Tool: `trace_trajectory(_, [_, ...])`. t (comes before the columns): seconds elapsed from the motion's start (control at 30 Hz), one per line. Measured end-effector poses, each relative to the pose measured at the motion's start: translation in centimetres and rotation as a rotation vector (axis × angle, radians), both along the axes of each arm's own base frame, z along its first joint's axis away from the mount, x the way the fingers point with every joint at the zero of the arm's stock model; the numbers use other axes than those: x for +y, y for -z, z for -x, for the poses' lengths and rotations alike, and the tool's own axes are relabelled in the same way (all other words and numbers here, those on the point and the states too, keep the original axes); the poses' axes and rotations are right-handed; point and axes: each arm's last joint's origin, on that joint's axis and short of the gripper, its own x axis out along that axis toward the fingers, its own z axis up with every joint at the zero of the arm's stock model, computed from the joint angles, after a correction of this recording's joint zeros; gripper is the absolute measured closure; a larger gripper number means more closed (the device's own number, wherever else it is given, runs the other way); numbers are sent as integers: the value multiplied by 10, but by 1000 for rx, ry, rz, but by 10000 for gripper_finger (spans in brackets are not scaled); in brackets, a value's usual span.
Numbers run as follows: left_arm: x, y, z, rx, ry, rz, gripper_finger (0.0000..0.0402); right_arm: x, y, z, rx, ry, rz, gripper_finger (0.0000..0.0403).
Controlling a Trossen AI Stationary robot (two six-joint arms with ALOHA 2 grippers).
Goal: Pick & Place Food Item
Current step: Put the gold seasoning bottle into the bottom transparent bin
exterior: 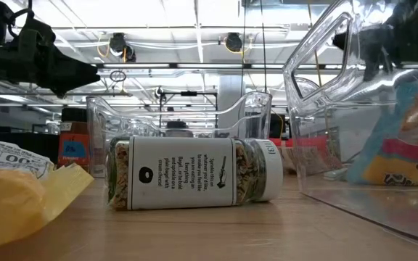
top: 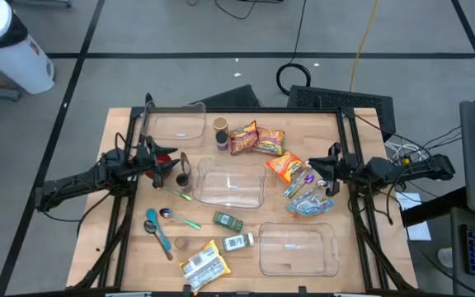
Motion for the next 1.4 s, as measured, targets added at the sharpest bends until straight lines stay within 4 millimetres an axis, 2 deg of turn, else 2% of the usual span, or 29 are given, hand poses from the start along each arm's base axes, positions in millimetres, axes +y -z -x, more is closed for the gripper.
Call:
trace_trajectory(0.13, [0,0,0,0,1,0,201,2,0,-8,84,-13,58,367])
trace_trajectory(0.17, [0,0,0,0,0,0,201,2,-7,-10,95,-12,62,367])
trace_trajectory(0.27, [0,0,0,0,0,0,201,3,-50,-15,10,-7,56,367])
trace_trajectory(0.33, [0,0,0,0,1,0,201,5,-72,-24,16,6,99,367])
trace_trajectory(0.47, [0,0,0,0,1,0,201,9,-106,-51,80,22,180,367])
trace_trajectory(0.57, [0,0,0,-1,1,0,201,13,-120,-74,119,12,154,367])
trace_trajectory(0.63, [0,0,0,0,1,0,201,16,-119,-89,156,3,128,367])
trace_trajectory(0.73, [0,0,0,-1,1,0,201,17,-106,-106,229,-1,104,367])
trace_trajectory(0.9, [0,0,0,0,1,0,201,16,-97,-120,250,2,41,367])
trace_trajectory(1.0, [0,0,0,0,1,0,201,11,-103,-121,179,26,31,367])
trace_trajectory(1.2, [0,0,0,-1,1,0,201,-12,-114,-118,78,133,24,367])
trace_trajectory(1.4, [0,0,0,-1,1,0,201,-48,-117,-113,43,295,-9,367])
